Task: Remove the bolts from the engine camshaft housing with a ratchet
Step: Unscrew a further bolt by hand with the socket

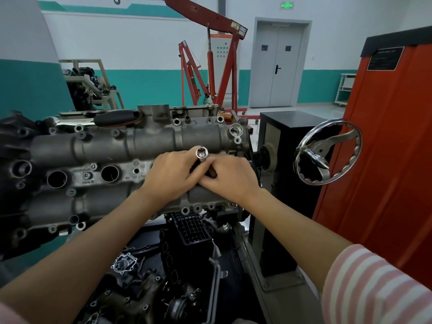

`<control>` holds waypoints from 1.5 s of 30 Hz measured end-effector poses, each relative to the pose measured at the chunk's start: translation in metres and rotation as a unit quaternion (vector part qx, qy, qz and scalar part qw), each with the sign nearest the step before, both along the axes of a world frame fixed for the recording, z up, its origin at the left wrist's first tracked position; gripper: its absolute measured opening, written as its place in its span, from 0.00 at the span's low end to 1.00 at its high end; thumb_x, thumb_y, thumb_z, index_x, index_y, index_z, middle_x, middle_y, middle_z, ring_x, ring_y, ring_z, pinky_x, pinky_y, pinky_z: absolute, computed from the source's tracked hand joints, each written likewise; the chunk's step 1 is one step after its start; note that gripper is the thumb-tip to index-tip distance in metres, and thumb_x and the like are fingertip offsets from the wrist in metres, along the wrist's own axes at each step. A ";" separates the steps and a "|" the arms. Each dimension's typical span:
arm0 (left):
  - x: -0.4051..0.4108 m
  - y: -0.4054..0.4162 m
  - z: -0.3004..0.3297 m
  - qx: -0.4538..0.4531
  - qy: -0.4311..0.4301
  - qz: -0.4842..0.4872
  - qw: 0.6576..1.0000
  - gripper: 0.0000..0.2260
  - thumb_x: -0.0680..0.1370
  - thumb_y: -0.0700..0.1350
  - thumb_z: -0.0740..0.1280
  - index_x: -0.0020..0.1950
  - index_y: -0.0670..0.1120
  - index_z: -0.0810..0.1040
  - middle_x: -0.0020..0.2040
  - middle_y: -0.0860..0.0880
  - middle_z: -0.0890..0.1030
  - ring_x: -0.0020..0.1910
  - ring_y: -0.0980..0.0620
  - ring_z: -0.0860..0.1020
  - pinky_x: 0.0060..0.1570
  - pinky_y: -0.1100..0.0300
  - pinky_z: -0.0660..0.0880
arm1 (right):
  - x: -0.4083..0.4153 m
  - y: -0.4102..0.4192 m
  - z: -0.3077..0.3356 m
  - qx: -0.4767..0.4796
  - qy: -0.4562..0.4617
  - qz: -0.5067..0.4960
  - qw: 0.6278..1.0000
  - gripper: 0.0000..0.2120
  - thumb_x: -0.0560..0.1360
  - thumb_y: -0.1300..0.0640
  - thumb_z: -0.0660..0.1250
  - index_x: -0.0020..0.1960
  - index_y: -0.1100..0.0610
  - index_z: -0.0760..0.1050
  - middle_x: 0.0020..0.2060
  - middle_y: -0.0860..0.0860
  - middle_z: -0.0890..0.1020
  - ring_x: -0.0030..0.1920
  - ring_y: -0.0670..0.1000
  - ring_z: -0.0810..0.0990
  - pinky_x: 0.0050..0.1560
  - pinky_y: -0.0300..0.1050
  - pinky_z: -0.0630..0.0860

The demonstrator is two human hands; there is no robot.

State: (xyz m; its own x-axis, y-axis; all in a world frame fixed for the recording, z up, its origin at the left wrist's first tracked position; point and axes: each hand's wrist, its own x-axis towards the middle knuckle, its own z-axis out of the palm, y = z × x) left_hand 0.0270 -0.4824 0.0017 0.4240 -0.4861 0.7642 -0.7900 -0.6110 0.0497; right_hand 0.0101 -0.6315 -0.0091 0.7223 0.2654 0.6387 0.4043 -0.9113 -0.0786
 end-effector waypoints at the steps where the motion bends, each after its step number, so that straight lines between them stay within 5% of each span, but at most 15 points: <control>1: 0.001 0.000 0.000 -0.003 0.000 0.000 1.000 0.14 0.76 0.57 0.55 0.35 0.52 0.66 0.24 0.53 0.72 0.23 0.51 0.70 0.25 0.61 0.62 | -0.001 0.000 0.000 0.006 0.000 0.005 1.000 0.16 0.74 0.43 0.58 0.46 0.53 0.78 0.39 0.47 0.82 0.42 0.49 0.79 0.36 0.44 0.73; 7: 0.001 0.001 0.000 0.014 0.007 0.011 1.000 0.22 0.75 0.61 0.53 0.34 0.44 0.69 0.26 0.53 0.70 0.24 0.51 0.70 0.25 0.58 0.66 | 0.000 0.000 -0.002 0.016 -0.010 0.011 1.000 0.13 0.75 0.48 0.60 0.45 0.57 0.76 0.38 0.49 0.80 0.40 0.51 0.78 0.35 0.45 0.70; 13: -0.001 0.000 0.001 0.010 0.001 -0.002 1.000 0.10 0.76 0.55 0.54 0.39 0.50 0.63 0.26 0.59 0.63 0.23 0.53 0.65 0.23 0.64 0.58 | -0.002 0.000 -0.001 0.020 -0.006 0.009 1.000 0.12 0.75 0.49 0.60 0.48 0.58 0.65 0.35 0.51 0.78 0.33 0.54 0.77 0.28 0.44 0.63; 19: -0.002 0.001 0.002 -0.005 0.002 -0.011 1.000 0.18 0.77 0.54 0.62 0.30 0.60 0.58 0.23 0.58 0.65 0.22 0.56 0.65 0.24 0.67 0.58 | -0.002 0.000 0.001 0.005 0.009 0.002 1.000 0.17 0.75 0.43 0.57 0.48 0.53 0.79 0.43 0.47 0.82 0.45 0.49 0.78 0.42 0.48 0.75; 24: 0.000 0.000 0.001 0.008 0.017 0.004 1.000 0.22 0.75 0.59 0.53 0.37 0.41 0.71 0.26 0.52 0.71 0.25 0.50 0.71 0.25 0.57 0.65 | 0.000 0.000 -0.001 0.000 -0.012 0.004 1.000 0.13 0.77 0.48 0.58 0.47 0.57 0.73 0.41 0.49 0.80 0.40 0.51 0.78 0.34 0.44 0.67; 29: -0.004 0.000 0.002 0.005 0.009 -0.011 1.000 0.12 0.76 0.55 0.54 0.38 0.48 0.64 0.26 0.57 0.66 0.23 0.51 0.67 0.23 0.64 0.58 | -0.001 0.000 0.000 0.013 0.000 0.006 1.000 0.15 0.75 0.44 0.58 0.47 0.57 0.66 0.37 0.50 0.79 0.35 0.51 0.77 0.30 0.44 0.68; 35: 0.000 0.001 0.000 0.004 0.022 0.012 1.000 0.26 0.74 0.61 0.54 0.35 0.41 0.76 0.24 0.49 0.73 0.24 0.48 0.72 0.26 0.59 0.65 | -0.001 0.000 -0.001 0.006 -0.006 0.008 1.000 0.14 0.77 0.48 0.57 0.49 0.55 0.78 0.44 0.49 0.82 0.46 0.52 0.79 0.40 0.48 0.73; 42: -0.004 -0.001 0.001 0.000 0.017 -0.002 1.000 0.18 0.75 0.56 0.54 0.35 0.43 0.69 0.25 0.53 0.69 0.22 0.50 0.68 0.25 0.60 0.62 | -0.003 0.000 0.000 0.016 -0.001 0.008 1.000 0.14 0.76 0.46 0.59 0.46 0.57 0.62 0.34 0.49 0.76 0.30 0.51 0.73 0.27 0.43 0.65; 45: -0.001 0.000 0.000 0.000 0.021 0.014 1.000 0.24 0.75 0.59 0.53 0.33 0.41 0.75 0.23 0.50 0.71 0.22 0.50 0.70 0.27 0.61 0.61 | -0.003 0.001 0.000 0.002 -0.007 0.002 1.000 0.16 0.75 0.43 0.59 0.46 0.55 0.74 0.37 0.49 0.81 0.38 0.50 0.78 0.34 0.44 0.71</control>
State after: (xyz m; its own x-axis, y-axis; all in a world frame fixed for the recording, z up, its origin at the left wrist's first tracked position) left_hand 0.0264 -0.4821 0.0022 0.4700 -0.4736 0.7449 -0.7694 -0.6334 0.0828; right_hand 0.0067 -0.6308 -0.0090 0.7128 0.2652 0.6494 0.4082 -0.9097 -0.0766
